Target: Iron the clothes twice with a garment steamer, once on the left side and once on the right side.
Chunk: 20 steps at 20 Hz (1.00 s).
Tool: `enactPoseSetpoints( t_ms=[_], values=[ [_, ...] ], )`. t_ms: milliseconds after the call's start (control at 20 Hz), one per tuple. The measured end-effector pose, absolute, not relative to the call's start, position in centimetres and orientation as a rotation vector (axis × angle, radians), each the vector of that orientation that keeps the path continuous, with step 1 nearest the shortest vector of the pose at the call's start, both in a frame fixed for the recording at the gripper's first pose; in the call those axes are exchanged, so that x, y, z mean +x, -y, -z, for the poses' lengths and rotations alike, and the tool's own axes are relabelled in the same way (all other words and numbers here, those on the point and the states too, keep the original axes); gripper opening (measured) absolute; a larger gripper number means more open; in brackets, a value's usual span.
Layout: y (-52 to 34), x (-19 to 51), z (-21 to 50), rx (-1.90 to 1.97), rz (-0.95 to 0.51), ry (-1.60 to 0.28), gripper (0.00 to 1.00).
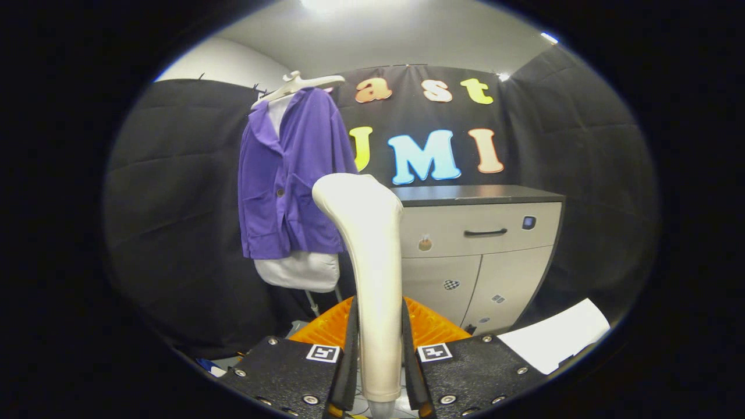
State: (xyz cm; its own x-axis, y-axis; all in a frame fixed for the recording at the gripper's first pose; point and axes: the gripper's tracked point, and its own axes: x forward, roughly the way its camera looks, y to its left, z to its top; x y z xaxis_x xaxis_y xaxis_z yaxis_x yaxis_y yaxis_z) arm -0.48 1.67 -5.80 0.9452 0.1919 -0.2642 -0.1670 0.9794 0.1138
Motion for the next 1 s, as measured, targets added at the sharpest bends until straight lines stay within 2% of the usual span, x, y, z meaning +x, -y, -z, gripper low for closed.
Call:
enactPoseSetpoints(
  t_ms=[500,1000],
  values=[
    [6.8,-3.0,3.4,0.148,-0.075,-0.231,0.34],
    [4.9,-2.9,4.8,0.153,-0.089,-0.28,0.34]
  ],
)
